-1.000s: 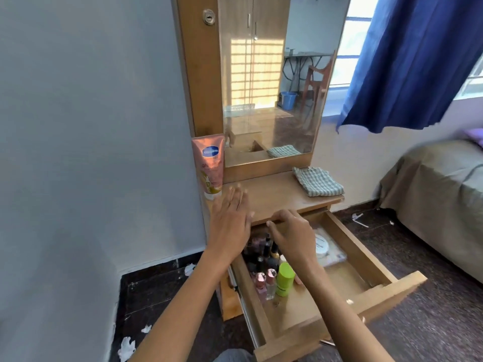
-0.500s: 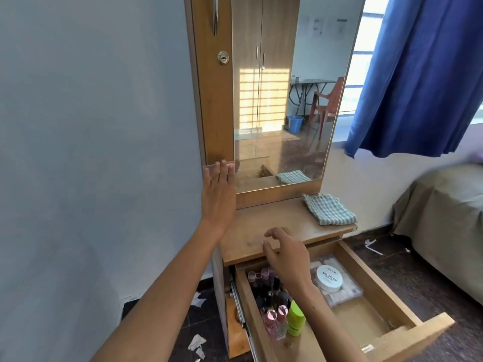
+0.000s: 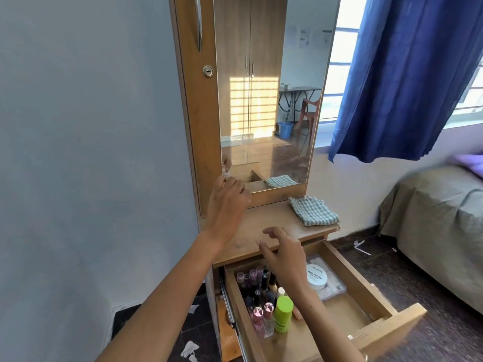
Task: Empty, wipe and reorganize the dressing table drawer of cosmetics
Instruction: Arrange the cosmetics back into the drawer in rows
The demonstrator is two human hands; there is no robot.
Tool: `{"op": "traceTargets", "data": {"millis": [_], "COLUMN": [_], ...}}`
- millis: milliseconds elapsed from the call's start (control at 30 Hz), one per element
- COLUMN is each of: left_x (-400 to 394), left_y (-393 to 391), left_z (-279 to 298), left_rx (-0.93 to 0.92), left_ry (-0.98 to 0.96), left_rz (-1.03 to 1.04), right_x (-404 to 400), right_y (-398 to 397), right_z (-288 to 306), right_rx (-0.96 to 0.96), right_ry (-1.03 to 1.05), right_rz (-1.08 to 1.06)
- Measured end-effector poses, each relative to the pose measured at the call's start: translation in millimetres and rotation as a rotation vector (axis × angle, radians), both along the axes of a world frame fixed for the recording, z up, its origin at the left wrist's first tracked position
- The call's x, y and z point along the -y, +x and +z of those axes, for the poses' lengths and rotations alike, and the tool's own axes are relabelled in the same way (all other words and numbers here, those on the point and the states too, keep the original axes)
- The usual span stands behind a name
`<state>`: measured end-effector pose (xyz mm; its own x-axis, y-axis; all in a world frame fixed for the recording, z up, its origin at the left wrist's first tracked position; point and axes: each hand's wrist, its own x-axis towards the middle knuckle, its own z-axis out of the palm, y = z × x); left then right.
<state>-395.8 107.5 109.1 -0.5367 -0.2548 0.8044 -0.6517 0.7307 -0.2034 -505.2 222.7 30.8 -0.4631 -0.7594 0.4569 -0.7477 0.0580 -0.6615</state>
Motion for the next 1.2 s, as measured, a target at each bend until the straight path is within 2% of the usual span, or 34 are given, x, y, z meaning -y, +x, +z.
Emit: {"op": "traceTargets", "data": {"millis": [100,333,467,567,767,867,967,1200], "left_x": [-27.7,-81.8,-97.4,-102.1,-105.1,-108.7,-113.5,-115.9], "left_y": [-5.9,-26.0,-36.4,-44.3,-54.1,-53.5,-37.3,-0.9], "left_z": [1.9,5.6,5.3,2.2,-16.4,-26.6,-45.1,-112.7], "left_rx": [-0.122,-0.417,-0.375,-0.323,-0.302,-0.314,-0.217,0.276], "left_ry": [0.056,0.397,0.446,0.489,0.661,0.692,0.643,0.675], "left_rz": [-0.077,-0.228,-0.371,-0.449,-0.547,-0.529,-0.449,-0.282], "right_x": [-6.2,-38.7,-64.2,-78.4,-90.5,-93.3,-96.5,-109.5], "right_y": [-2.9,-25.3,-42.8,-56.6,-68.1,-68.8,-72.5,-84.4], "right_z": [5.6,11.5,17.3,23.1,26.4,23.8,19.2,2.4], "right_rx": [-0.029,-0.040,-0.032,-0.049,-0.088,-0.095,-0.047,0.155], "right_ry": [-0.082,-0.172,-0.203,-0.152,-0.021,0.006,0.052,0.180], "right_rz": [0.010,-0.034,-0.013,0.016,0.028,-0.028,-0.101,-0.242]}}
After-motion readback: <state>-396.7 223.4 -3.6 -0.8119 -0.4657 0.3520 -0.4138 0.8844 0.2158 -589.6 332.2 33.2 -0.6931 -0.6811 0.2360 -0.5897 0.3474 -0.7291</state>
